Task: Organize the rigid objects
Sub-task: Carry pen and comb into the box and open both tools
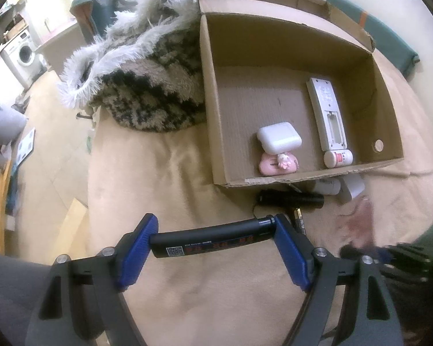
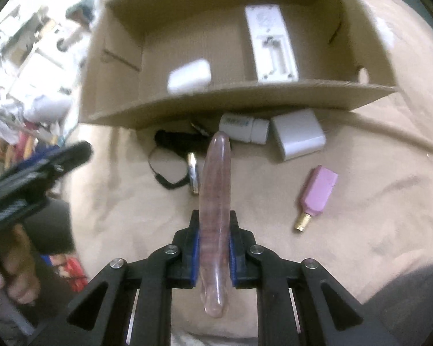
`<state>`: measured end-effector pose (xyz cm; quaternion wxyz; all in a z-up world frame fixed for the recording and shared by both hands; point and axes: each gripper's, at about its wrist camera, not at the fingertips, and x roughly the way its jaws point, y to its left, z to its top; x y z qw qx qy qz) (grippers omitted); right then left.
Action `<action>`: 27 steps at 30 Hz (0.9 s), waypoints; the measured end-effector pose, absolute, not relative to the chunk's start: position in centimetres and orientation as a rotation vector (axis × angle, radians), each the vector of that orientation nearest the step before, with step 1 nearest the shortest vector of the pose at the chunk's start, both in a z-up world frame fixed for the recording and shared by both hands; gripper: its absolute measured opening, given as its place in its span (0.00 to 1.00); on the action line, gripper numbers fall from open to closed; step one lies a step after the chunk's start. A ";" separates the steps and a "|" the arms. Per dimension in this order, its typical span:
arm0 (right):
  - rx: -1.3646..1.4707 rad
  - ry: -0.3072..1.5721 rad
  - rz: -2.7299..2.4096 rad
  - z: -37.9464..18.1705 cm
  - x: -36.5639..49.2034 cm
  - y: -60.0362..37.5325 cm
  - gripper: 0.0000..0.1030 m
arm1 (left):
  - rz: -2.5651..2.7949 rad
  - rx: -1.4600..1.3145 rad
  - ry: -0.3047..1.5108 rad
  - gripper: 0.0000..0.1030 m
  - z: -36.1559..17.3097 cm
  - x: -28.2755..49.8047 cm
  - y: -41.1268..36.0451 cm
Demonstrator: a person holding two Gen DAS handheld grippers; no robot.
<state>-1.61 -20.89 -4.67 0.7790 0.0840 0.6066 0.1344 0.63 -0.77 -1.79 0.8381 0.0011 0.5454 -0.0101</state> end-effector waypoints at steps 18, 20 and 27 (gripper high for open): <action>0.321 1.014 0.400 2.0 -1.5 -23.5 0.15 | -0.006 -0.031 0.987 0.76 2.7 0.1 -0.7; 0.317 1.005 0.399 2.3 -0.7 -23.7 0.15 | -0.003 -0.031 0.977 0.76 3.1 0.3 -0.8; 0.276 0.977 0.399 3.2 2.9 -24.3 0.15 | -0.020 -0.045 0.968 0.76 4.2 2.6 -1.9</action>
